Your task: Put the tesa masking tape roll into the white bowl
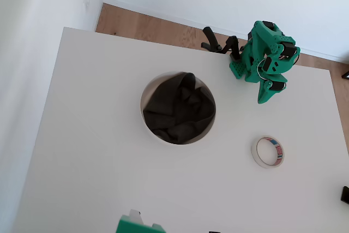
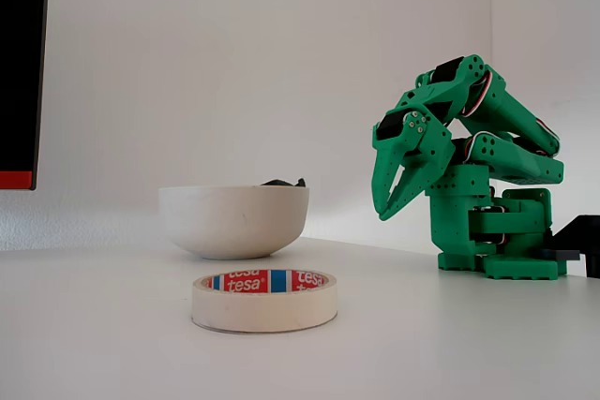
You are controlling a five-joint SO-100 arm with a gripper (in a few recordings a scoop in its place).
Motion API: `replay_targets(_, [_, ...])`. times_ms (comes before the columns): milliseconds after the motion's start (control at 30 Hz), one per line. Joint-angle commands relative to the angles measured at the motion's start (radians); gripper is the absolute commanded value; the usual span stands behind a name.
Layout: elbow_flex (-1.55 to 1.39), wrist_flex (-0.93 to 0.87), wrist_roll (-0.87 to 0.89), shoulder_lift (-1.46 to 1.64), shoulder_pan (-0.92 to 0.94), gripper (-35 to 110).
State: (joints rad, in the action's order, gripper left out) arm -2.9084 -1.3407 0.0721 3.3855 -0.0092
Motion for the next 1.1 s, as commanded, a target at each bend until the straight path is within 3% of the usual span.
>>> replay_targets(0, [0.006, -0.02, 0.02, 0.006, -0.018, -8])
replay_targets(767, [0.074, 0.021, -0.008, -0.002, 0.018, -8])
replay_targets(1067, [0.387, 0.092, -0.031, -0.419, 0.058, -8])
